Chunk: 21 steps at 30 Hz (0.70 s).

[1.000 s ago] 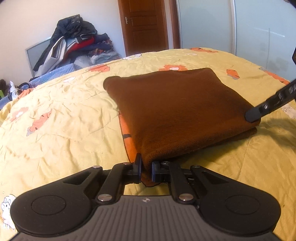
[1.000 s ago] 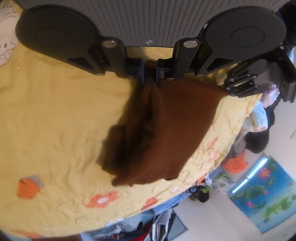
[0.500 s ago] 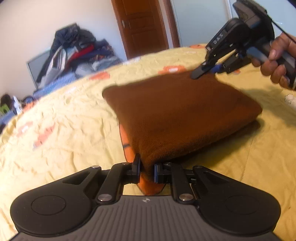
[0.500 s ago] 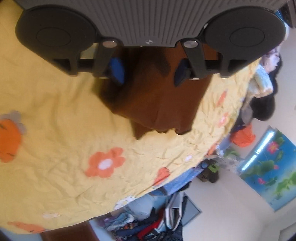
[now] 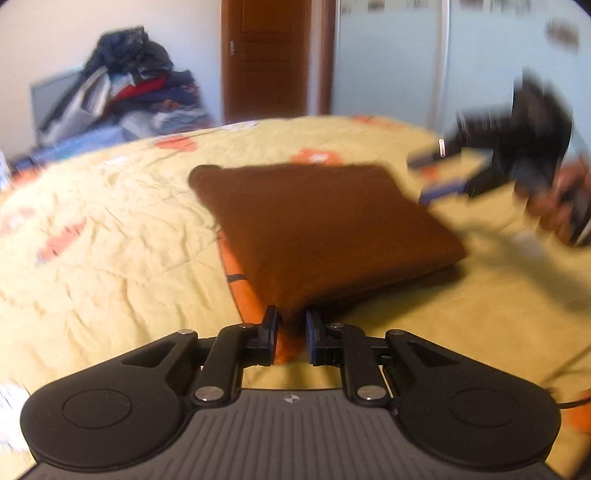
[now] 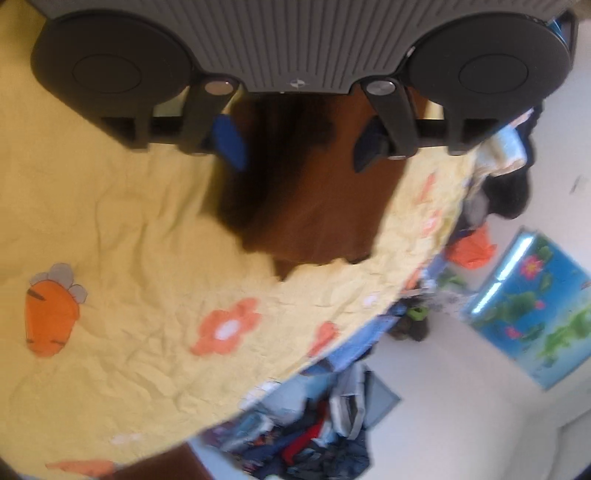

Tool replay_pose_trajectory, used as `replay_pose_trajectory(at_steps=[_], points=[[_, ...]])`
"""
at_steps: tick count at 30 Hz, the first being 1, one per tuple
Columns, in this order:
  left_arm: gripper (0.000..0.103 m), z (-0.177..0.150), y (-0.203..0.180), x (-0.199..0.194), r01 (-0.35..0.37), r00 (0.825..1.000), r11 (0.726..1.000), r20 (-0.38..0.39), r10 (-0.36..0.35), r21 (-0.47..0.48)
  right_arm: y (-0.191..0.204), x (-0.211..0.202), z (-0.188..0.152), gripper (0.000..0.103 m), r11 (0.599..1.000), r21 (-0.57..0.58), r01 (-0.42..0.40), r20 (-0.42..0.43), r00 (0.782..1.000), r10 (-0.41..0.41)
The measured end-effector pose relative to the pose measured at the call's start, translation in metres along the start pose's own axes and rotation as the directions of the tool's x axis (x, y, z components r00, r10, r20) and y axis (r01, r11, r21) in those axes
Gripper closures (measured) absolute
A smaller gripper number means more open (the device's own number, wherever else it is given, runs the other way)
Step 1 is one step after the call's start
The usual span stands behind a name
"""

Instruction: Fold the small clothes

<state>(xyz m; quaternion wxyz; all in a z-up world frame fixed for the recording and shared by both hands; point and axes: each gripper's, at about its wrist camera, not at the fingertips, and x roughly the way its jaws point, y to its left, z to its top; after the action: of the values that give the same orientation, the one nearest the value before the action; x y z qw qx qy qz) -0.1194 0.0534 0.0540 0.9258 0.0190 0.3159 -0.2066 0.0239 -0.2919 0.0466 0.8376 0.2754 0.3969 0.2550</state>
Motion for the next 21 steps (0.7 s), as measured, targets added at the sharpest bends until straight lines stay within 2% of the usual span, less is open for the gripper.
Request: replay_pose_trajectory(at_steps=[1,2,3,5,6,7,8,9,10,11,12,13,16,18,19,20,21], points=[[0.084,0.001,0.01,-0.008,0.059,0.998,0.996,0.01,-0.058,-0.069,0.001,-0.005,-0.007,0.032,1.0,0.0,-0.01,-0.022,1.0,0.01],[0.069,0.004,0.022,-0.012,0.104,0.995,0.984,0.016,-0.103,-0.146,0.001,-0.007,-0.014,0.032,1.0,0.001,-0.015,-0.044,0.999,0.015],[0.039,0.006,0.033,-0.012,0.133,0.991,0.963,0.028,-0.13,-0.233,0.0,-0.008,-0.021,0.032,1.0,0.004,-0.019,-0.066,0.998,0.019],[0.009,0.01,0.052,-0.003,0.187,0.982,0.901,0.061,-0.178,-0.391,-0.006,-0.003,-0.033,0.032,0.999,0.04,-0.02,-0.102,0.995,0.024],[0.009,0.013,0.06,0.011,0.225,0.972,0.861,0.047,-0.229,-0.456,-0.01,0.002,-0.037,0.032,0.997,0.078,-0.03,-0.116,0.992,0.039],[0.009,0.015,0.066,0.026,0.224,0.968,0.832,0.02,-0.249,-0.507,-0.013,0.008,-0.041,0.032,0.991,0.122,-0.047,-0.133,0.989,0.064],[0.01,0.016,0.069,0.041,0.212,0.964,0.81,-0.018,-0.264,-0.547,-0.015,0.014,-0.044,0.032,0.984,0.156,-0.08,-0.138,0.985,0.102],[0.012,0.017,0.069,0.058,0.219,0.951,0.792,-0.056,-0.303,-0.569,-0.015,0.019,-0.045,0.03,0.977,0.182,-0.111,-0.138,0.981,0.137],[0.017,0.016,0.069,0.068,0.239,0.941,0.773,-0.058,-0.335,-0.587,-0.014,0.023,-0.046,0.03,0.973,0.194,-0.128,-0.139,0.978,0.156],[0.044,0.016,0.067,0.072,0.249,0.936,0.766,-0.054,-0.347,-0.593,-0.011,0.026,-0.045,0.031,0.974,0.188,-0.127,-0.149,0.976,0.156],[0.081,0.017,0.065,0.08,0.24,0.923,0.764,-0.103,-0.37,-0.599,-0.008,0.028,-0.044,0.045,0.979,0.17,-0.109,-0.171,0.975,0.138],[0.081,0.018,0.066,0.082,0.224,0.918,0.763,-0.13,-0.374,-0.607,-0.006,0.03,-0.044,0.076,0.987,0.141,-0.078,-0.201,0.974,0.105],[0.084,0.011,0.073,0.072,0.22,0.914,0.754,-0.139,-0.381,-0.619,0.002,0.015,-0.045,0.082,0.997,0.027,-0.068,-0.219,0.973,0.072],[0.084,0.0,0.082,0.073,0.24,0.902,0.719,-0.124,-0.413,-0.652,0.002,0.01,-0.05,0.083,0.998,-0.061,-0.008,-0.231,0.973,-0.007],[0.084,-0.003,0.086,0.075,0.247,0.897,0.696,-0.113,-0.427,-0.674,-0.002,0.01,-0.053,0.088,0.998,-0.059,-0.023,-0.22,0.975,0.009],[0.082,-0.002,0.088,0.075,0.236,0.895,0.683,-0.119,-0.43,-0.692,-0.005,0.01,-0.054,0.088,0.999,-0.034,-0.037,-0.211,0.977,0.029],[0.079,0.003,0.088,0.071,0.213,0.902,0.699,-0.138,-0.409,-0.683,-0.006,0.009,-0.053,0.084,0.999,-0.019,-0.045,-0.207,0.977,0.04]])
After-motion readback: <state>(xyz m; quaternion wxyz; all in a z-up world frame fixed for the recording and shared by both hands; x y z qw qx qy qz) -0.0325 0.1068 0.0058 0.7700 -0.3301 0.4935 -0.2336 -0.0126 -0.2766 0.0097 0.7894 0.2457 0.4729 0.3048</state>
